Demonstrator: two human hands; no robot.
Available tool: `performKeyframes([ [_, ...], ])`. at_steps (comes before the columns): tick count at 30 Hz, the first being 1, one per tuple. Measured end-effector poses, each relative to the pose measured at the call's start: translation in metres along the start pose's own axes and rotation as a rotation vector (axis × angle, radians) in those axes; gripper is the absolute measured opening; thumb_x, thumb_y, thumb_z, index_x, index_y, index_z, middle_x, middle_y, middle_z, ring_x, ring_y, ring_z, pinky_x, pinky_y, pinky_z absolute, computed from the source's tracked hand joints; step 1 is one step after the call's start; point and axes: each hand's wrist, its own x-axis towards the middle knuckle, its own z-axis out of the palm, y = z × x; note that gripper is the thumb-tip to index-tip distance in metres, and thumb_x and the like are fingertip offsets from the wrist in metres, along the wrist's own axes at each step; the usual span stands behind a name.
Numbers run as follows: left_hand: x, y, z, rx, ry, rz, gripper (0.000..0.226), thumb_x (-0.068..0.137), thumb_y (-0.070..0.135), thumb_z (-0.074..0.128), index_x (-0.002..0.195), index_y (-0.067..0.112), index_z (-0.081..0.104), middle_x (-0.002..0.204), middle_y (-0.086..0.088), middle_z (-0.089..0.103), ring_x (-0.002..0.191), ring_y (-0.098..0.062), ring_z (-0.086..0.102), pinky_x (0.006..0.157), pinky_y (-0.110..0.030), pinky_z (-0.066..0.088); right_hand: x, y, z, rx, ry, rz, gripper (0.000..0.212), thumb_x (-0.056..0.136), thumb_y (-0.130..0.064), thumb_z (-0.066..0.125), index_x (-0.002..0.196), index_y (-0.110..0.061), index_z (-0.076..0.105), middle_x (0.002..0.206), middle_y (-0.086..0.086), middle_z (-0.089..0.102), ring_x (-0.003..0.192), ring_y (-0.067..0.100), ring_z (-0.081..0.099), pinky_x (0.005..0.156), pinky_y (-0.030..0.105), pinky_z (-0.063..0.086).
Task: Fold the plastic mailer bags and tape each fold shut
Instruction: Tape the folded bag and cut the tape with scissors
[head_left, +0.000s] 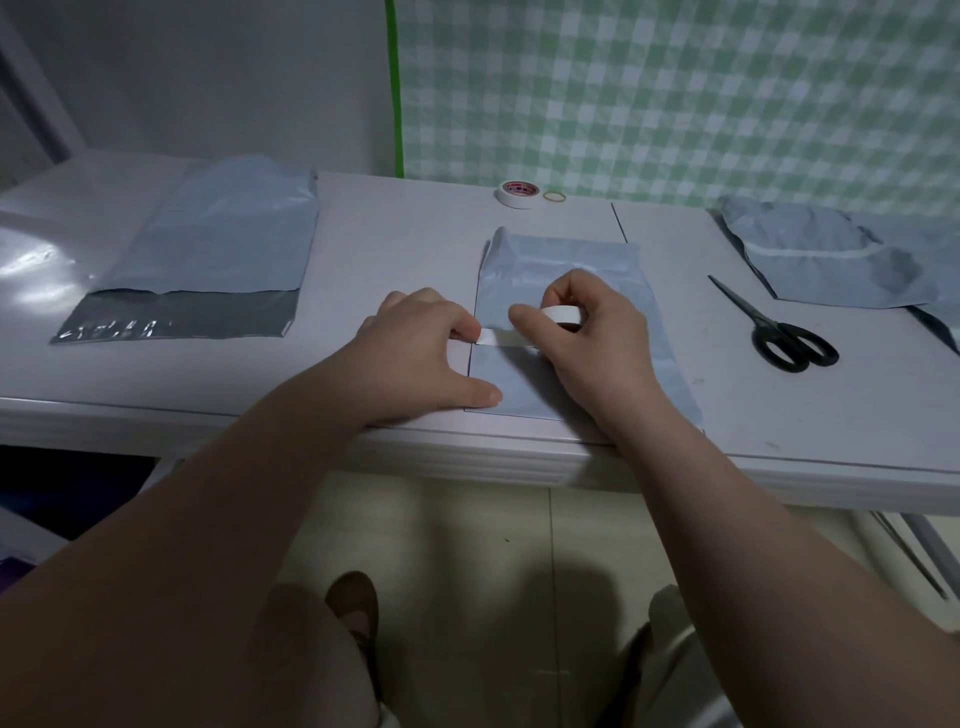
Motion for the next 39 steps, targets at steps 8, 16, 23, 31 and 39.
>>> performKeyframes([
  [8,-0.001,0.003,-0.002,0.057,-0.024,0.011,0.066,0.069,0.052,0.072,0.125,0.025,0.054,0.120,0.001,0.046,0.119,-0.019,0.036,0.103,-0.039,0.035,0.009,-0.014,0.009,-0.341,-0.078,0.050,0.016,0.074,-0.032,0.068,0.067,-0.029,0.054,0.075,-0.007,0.063,0.078,0.016,0.061,0.061,0.028,0.045],
  [16,0.001,0.003,-0.003,0.117,-0.051,0.027,0.068,0.068,0.056,0.068,0.126,0.024,0.054,0.118,0.001,0.046,0.116,-0.021,0.039,0.102,-0.040,0.036,0.010,-0.022,0.015,-0.458,-0.078,0.119,0.015,0.071,-0.031,0.071,0.078,-0.023,0.062,0.084,-0.003,0.064,0.083,0.020,0.059,0.061,0.026,0.038],
  [23,0.002,0.006,-0.002,0.189,-0.066,0.018,0.067,0.072,0.056,0.066,0.128,0.022,0.054,0.119,-0.004,0.046,0.117,-0.025,0.039,0.100,-0.041,0.038,0.010,-0.024,0.018,-0.517,-0.093,0.117,0.016,0.073,-0.030,0.069,0.083,-0.021,0.061,0.089,-0.003,0.065,0.088,0.021,0.059,0.062,0.027,0.038],
  [31,-0.008,0.010,-0.005,0.219,0.015,-0.025,0.071,0.075,0.055,0.068,0.130,0.019,0.043,0.121,-0.006,0.040,0.116,-0.025,0.036,0.085,-0.034,0.037,0.008,-0.023,0.019,-0.544,-0.080,0.111,0.016,0.076,-0.031,0.068,0.086,-0.021,0.061,0.090,-0.003,0.064,0.088,0.021,0.058,0.062,0.027,0.038],
  [39,-0.022,0.007,0.014,0.322,0.079,0.026,0.057,0.090,0.059,0.028,0.138,0.033,0.043,0.145,0.001,0.033,0.130,-0.022,0.029,0.100,-0.035,0.029,0.007,-0.024,0.018,-0.584,-0.105,0.069,0.020,0.079,-0.034,0.067,0.093,-0.022,0.059,0.100,-0.001,0.064,0.097,0.023,0.057,0.067,0.030,0.042],
])
